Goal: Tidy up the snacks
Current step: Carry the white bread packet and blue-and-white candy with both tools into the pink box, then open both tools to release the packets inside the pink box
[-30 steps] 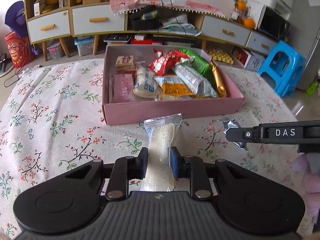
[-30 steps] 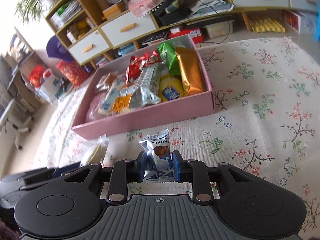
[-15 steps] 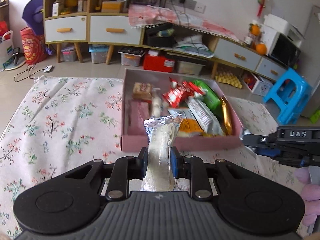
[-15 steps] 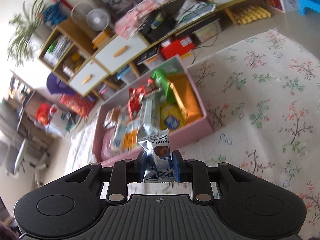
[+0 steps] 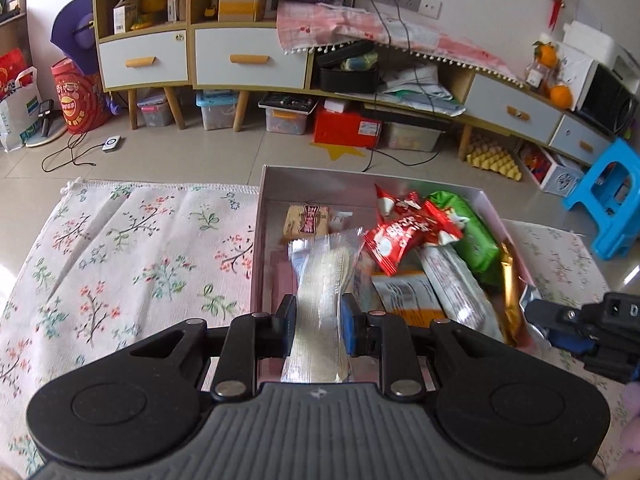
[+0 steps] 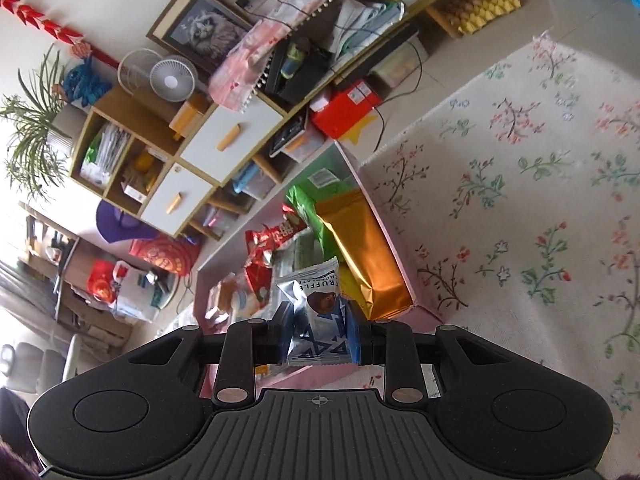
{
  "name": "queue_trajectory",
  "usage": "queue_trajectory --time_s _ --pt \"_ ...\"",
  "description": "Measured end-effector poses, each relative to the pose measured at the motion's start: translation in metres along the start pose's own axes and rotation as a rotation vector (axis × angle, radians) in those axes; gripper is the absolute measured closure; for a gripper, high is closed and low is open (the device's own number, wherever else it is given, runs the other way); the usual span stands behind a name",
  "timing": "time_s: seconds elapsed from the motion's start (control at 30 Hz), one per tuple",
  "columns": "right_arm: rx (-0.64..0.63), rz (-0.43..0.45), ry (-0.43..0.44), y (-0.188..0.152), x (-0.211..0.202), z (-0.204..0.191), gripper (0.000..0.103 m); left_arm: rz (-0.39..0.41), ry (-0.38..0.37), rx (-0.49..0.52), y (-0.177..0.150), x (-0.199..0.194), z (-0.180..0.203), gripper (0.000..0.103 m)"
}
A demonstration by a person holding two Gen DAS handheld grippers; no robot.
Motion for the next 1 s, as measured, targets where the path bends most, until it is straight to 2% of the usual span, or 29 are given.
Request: queue_trajectory --time_s 0.37,0.5,0.63,0.7,0.77,0.9,1.0 --pt "0.001 -0.001 0.025 0.007 0.01 0.001 0.077 0.025 0.053 0.039 0.012 0.019 0.006 0.082" --pt "-0.008 -0.002 0.024 0.007 0.01 -0.001 0.072 0.037 0.058 0.071 0.012 0.019 0.009 0.08" --pt "-0.024 0.005 0.021 0.007 0.004 -0.004 0.071 0.067 0.061 0.106 0.008 0.01 0.013 0.061" --pt "-0.031 0.008 0.02 0.006 -0.001 -0.006 0.063 0.071 0.057 0.117 0.006 0.004 0.016 0.048" --pt "-0.049 0.016 0.014 0.004 -0.008 -0.011 0.045 0.076 0.063 0.132 0.004 -0.003 0.019 0.038" --pt "-0.096 0.02 -0.012 -0.004 -0.022 -0.02 0.031 0.076 0.072 0.134 -0.005 -0.018 0.02 0.021" --pt "-0.129 0.017 -0.048 -0.011 -0.033 -0.028 0.023 0.066 0.081 0.121 -0.015 -0.029 0.02 0.013"
Point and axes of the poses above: each gripper's, at about its wrist camera, not at the fingertips, and x roughly the way its jaws point, z to its right, y to its top, the point moved 5 cm from there along x, roughly the way its jaws point, and after that the axes turned 10 degrees about -z, right-handed, at the moved point
